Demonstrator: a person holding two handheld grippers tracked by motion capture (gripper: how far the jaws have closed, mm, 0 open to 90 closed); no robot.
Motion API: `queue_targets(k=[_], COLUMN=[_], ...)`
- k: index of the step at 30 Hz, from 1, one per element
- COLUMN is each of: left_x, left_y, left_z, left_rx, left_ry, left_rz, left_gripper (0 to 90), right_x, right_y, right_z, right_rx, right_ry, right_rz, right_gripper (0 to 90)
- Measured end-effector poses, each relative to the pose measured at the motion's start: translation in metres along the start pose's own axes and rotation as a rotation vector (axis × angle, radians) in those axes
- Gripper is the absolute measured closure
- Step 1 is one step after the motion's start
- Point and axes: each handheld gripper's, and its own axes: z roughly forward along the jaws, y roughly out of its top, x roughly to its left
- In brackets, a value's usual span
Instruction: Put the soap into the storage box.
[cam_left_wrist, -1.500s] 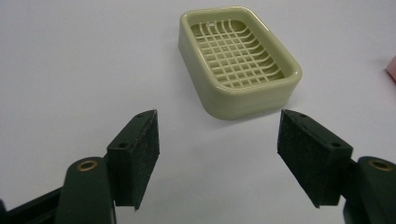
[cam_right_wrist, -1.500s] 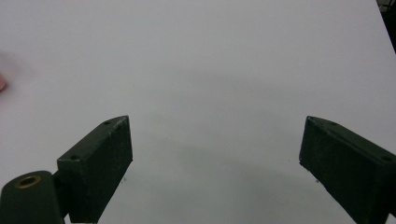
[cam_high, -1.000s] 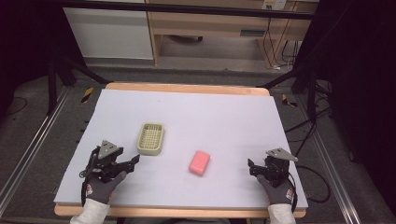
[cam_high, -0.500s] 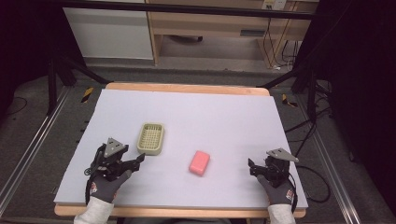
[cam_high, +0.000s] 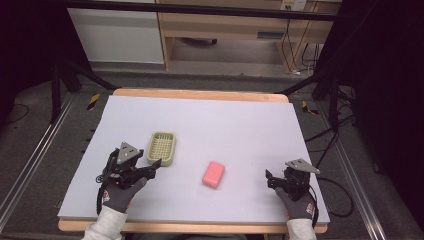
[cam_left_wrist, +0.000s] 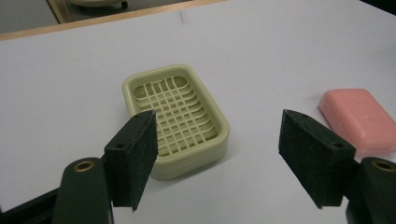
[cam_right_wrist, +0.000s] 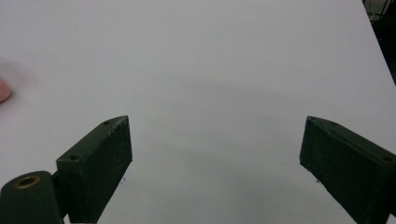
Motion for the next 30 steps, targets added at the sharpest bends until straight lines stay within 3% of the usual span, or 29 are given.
queue_targets(k=[16,30], left_x=[-0.010,-0.029], left_y=[0.007,0.018], left_z=[0.007,0.017], left_rx=[0.011,0.014], left_ry=[0.013,-0.010], left_rz=[0.044,0.080], left_gripper=[37.1,35.8], right_x=[0.000,0.000], right_y=[0.000,0.000], right_z=[0.000,0.000], right_rx=[0.001,-0.002], right_ry=[0.004,0.003], right_rz=[-0.001,0.003], right_gripper=[9.5,9.6])
